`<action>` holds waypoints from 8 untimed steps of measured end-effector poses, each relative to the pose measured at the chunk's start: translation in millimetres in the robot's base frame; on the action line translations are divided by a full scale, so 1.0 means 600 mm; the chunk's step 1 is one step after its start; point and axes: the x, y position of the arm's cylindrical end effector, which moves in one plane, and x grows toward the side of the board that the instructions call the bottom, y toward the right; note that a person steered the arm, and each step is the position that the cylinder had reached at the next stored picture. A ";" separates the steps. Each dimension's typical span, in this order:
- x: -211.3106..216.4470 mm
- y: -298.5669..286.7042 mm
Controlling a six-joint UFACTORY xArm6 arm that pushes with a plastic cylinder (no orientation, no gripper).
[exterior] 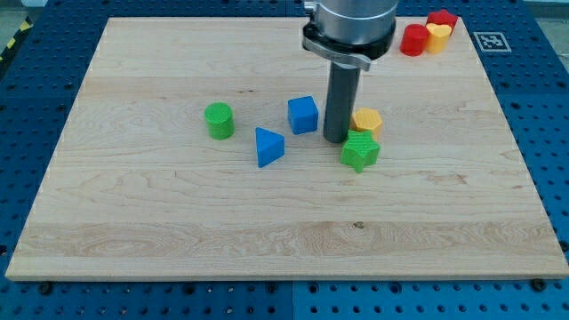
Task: Push the green star diagonal to the blue cube
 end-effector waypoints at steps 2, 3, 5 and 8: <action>0.001 0.076; 0.015 0.077; 0.040 0.040; 0.017 -0.037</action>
